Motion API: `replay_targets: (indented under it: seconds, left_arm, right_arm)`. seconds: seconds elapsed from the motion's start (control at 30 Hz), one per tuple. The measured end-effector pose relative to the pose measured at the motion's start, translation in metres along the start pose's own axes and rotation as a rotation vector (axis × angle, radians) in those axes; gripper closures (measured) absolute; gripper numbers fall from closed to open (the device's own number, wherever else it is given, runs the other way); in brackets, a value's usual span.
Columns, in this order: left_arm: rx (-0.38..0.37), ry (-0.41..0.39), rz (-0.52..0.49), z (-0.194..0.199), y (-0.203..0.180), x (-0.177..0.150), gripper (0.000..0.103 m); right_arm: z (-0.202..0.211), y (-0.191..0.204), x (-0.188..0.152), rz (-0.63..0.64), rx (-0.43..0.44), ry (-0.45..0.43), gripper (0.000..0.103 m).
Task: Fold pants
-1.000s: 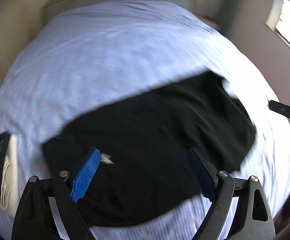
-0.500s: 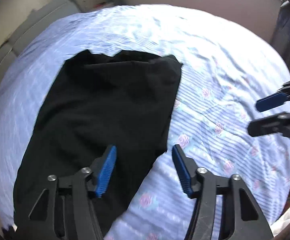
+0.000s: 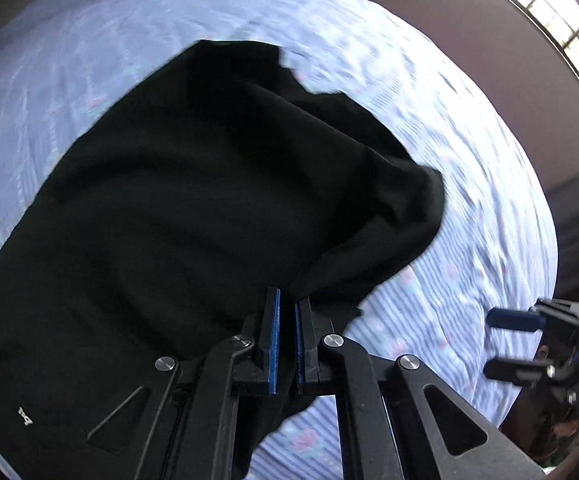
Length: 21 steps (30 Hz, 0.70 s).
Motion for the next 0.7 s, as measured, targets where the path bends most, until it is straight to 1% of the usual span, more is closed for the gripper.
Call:
replay_targets:
  seconds: [0.07, 0.17, 0.27, 0.37, 0.4, 0.47, 0.53, 0.6, 0.63, 0.7]
  left_arm:
    - [-0.008, 0.002, 0.027, 0.002, 0.009, 0.003, 0.095]
    - [-0.015, 0.000, 0.039, 0.005, 0.013, 0.003, 0.095]
    - [-0.059, 0.009, 0.051, 0.007, 0.013, -0.002, 0.095]
    - [-0.065, 0.012, 0.043, 0.009, 0.014, -0.012, 0.094]
    - [-0.066, 0.016, 0.042, 0.010, 0.017, -0.013, 0.094]
    - [-0.076, 0.019, 0.042, 0.013, 0.019, -0.013, 0.094]
    - [-0.094, 0.022, 0.048, 0.016, 0.021, -0.015, 0.093]
    - [-0.094, 0.016, 0.062, 0.020, 0.026, -0.015, 0.088]
    - [-0.098, 0.009, 0.073, 0.025, 0.030, -0.017, 0.086]
    - [-0.078, -0.013, 0.097, 0.033, 0.038, -0.021, 0.075]
  right_arm:
    - [-0.013, 0.017, 0.016, 0.060, 0.048, 0.005, 0.042]
    - [-0.034, 0.036, 0.033, 0.144, 0.098, 0.027, 0.043]
    - [-0.060, 0.049, 0.049, 0.189, 0.146, 0.070, 0.048]
    - [-0.084, 0.054, 0.061, 0.217, 0.145, 0.107, 0.048]
    - [-0.089, 0.056, 0.065, 0.230, 0.140, 0.116, 0.050]
    - [-0.095, 0.061, 0.074, 0.264, 0.135, 0.115, 0.052]
    - [-0.097, 0.066, 0.080, 0.274, 0.156, 0.121, 0.052]
    - [-0.105, 0.070, 0.078, 0.282, 0.194, 0.174, 0.052]
    - [-0.112, 0.069, 0.078, 0.278, 0.193, 0.201, 0.052]
    - [-0.123, 0.067, 0.074, 0.266, 0.191, 0.252, 0.051]
Point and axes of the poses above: each gripper's, at about its wrist camera, not at the fingertips, and z roughly against the way its jaws point, y to its left, x to its top, the point moved 5 cm from there along -z, roughly the way its jaws point, and after that the axes turned 1 degree about -z, right-handed, at the moved point
